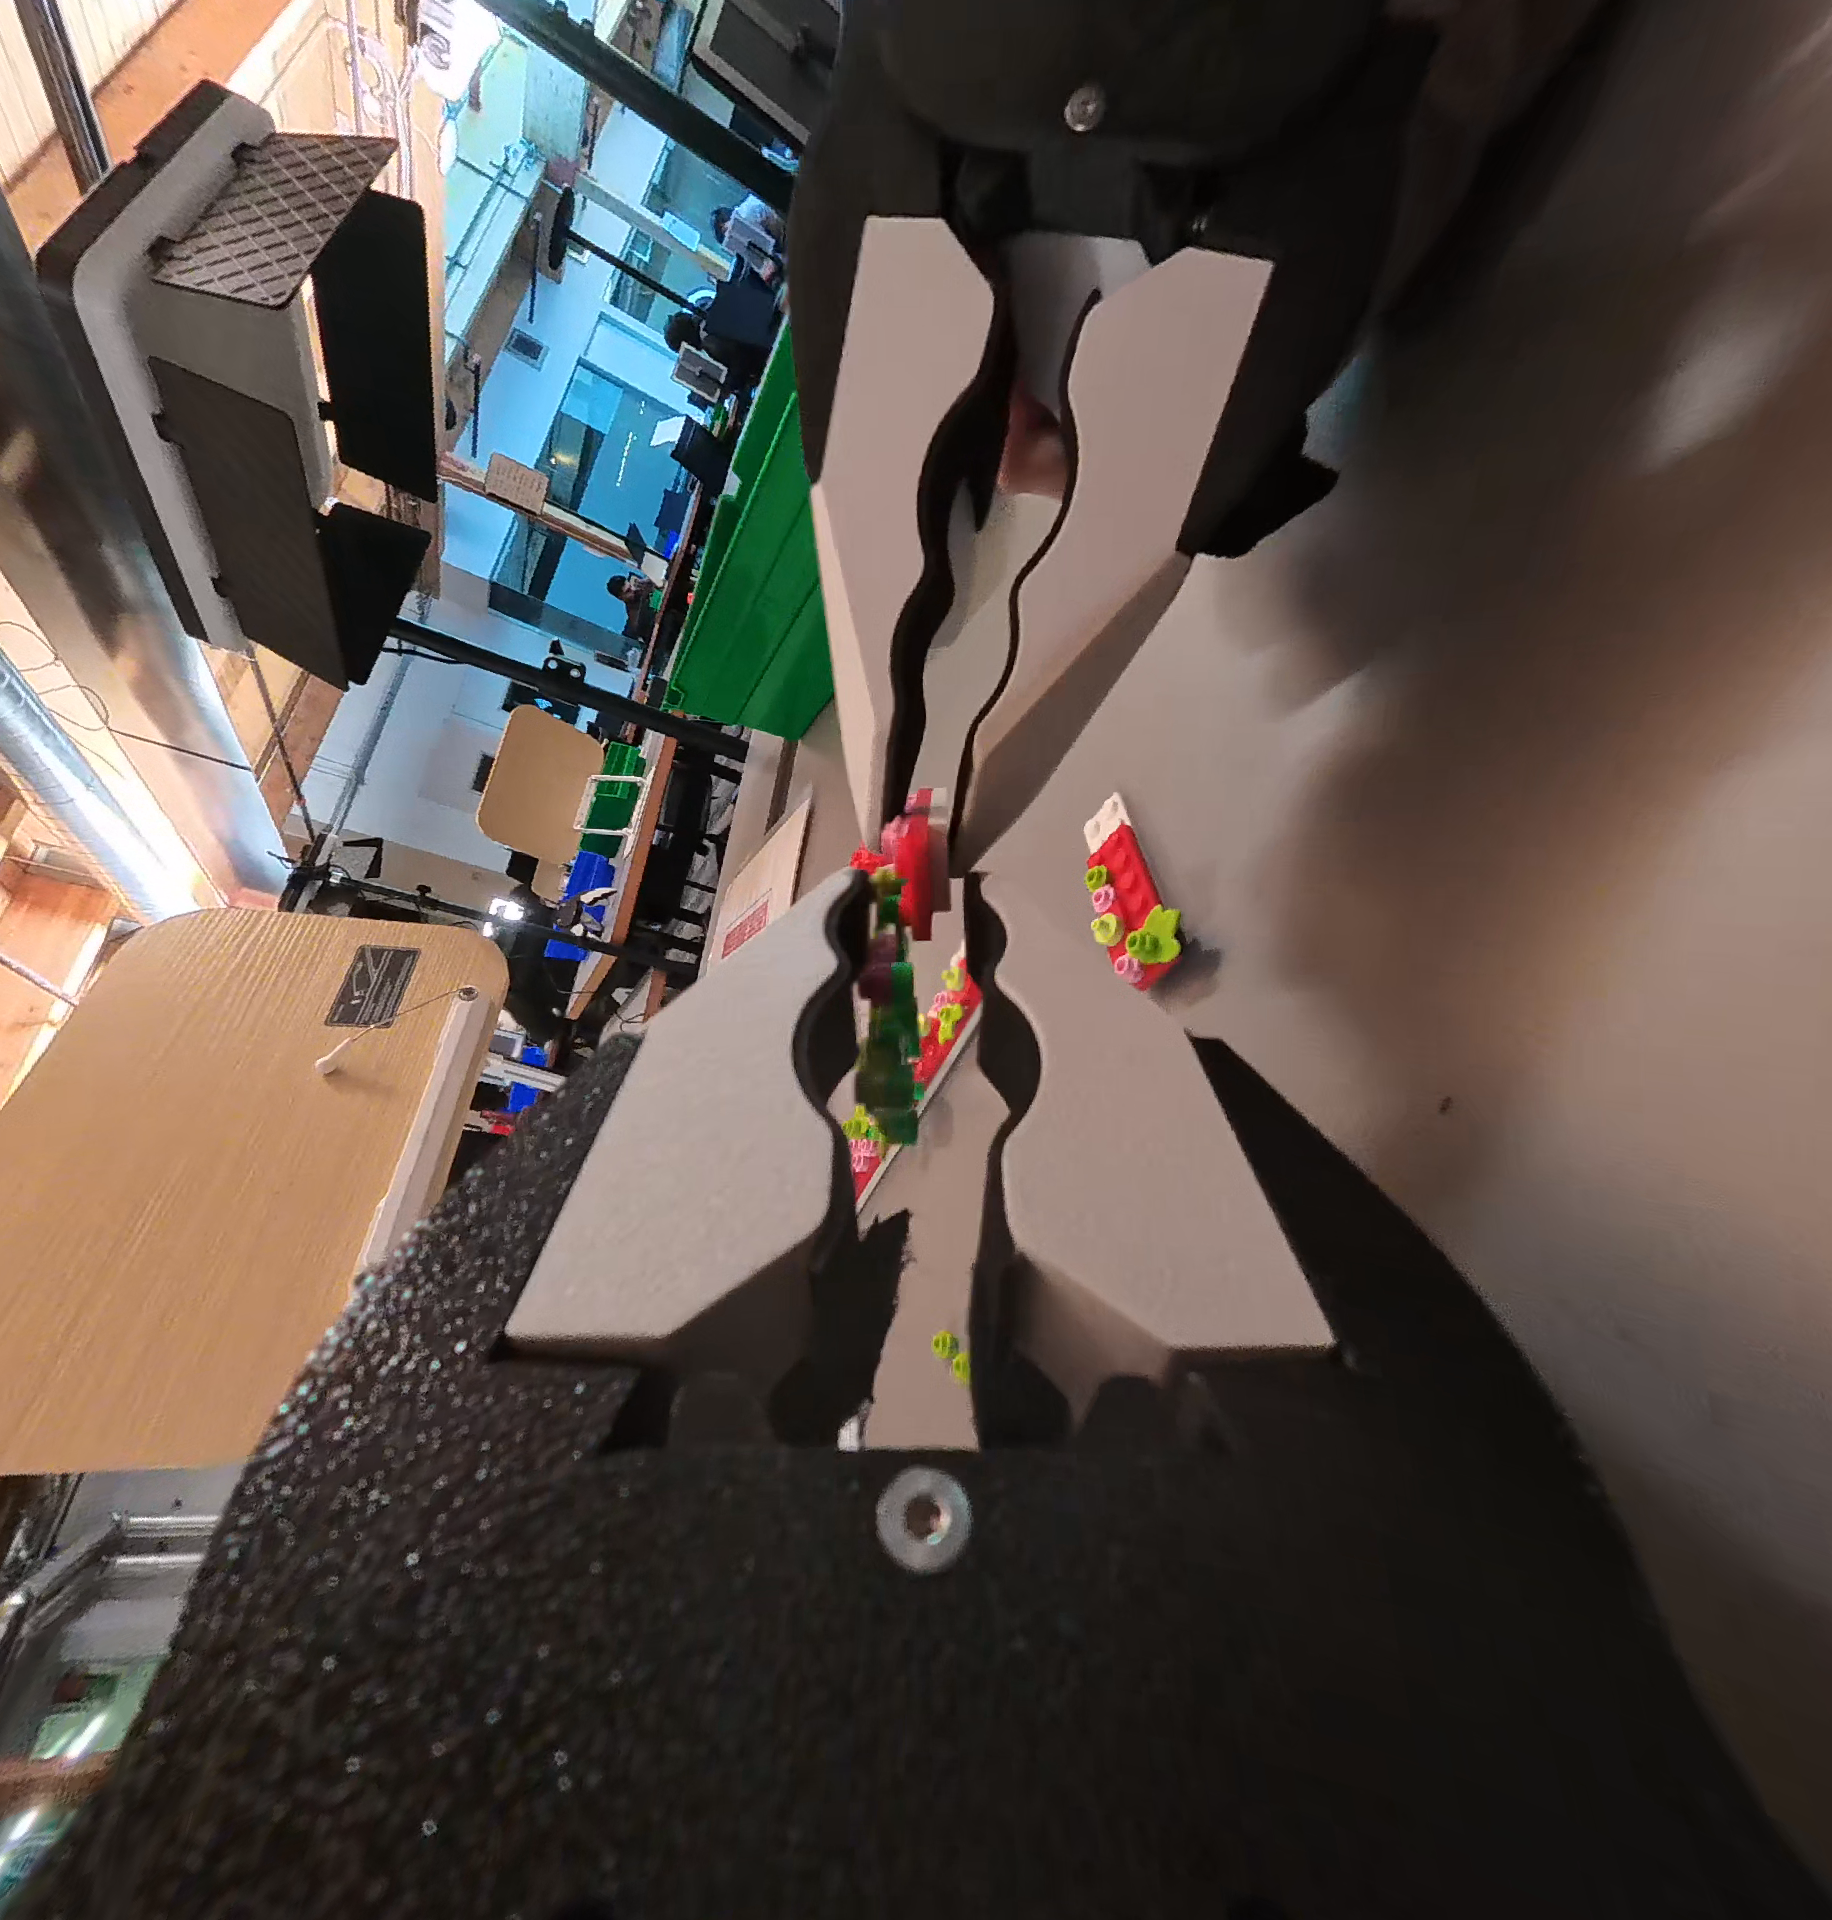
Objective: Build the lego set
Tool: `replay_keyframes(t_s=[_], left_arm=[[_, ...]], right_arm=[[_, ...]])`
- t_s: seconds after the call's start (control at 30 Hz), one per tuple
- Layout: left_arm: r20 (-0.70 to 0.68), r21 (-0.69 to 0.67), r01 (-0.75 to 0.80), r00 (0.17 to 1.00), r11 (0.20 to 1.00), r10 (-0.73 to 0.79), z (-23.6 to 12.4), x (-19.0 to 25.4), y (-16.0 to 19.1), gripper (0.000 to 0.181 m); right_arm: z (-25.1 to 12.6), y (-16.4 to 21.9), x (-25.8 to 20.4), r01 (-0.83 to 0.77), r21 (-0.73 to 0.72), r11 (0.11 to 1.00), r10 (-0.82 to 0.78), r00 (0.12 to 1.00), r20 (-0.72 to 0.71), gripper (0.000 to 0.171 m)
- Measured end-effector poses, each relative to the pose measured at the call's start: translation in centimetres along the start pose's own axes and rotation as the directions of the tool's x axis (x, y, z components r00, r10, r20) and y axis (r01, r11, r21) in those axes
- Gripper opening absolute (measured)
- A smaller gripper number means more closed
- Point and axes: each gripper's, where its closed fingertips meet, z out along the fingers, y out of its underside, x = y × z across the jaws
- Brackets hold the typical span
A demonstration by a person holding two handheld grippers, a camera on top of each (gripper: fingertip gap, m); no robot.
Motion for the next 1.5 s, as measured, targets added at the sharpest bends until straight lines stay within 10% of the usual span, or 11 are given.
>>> replay_keyframes(t_s=[0.83,1.0,1.27,1.5], left_arm=[[0.009,-0.07,-0.042,0.999,0.997,0.043,0.5,0.4,0.9,0.013],[0.017,-0.112,0.047,0.999,0.993,-0.045,0.7,0.0,2.0,0.065],[0.021,-0.13,0.058,0.998,0.99,-0.056,0.0,-0.6,3.7,0.051],[0.013,-0.064,0.295,0.955,0.953,-0.295,0.3,-1.0,2.9,0.078]], right_arm=[[0.2,0.9,-0.5,0.071,-0.048,0.996,-0.072,0.997,-0.004,0.01],[0.0,1.0,-0.3,0.085,-0.051,0.995,-0.086,0.996,-0.013,0.01],[-0.6,1.7,0.7,0.132,-0.067,0.989,-0.135,0.99,-0.047,0.01],[-1.2,1.5,3.2,0.178,-0.088,0.98,-0.192,0.964,-0.187,0.01]])
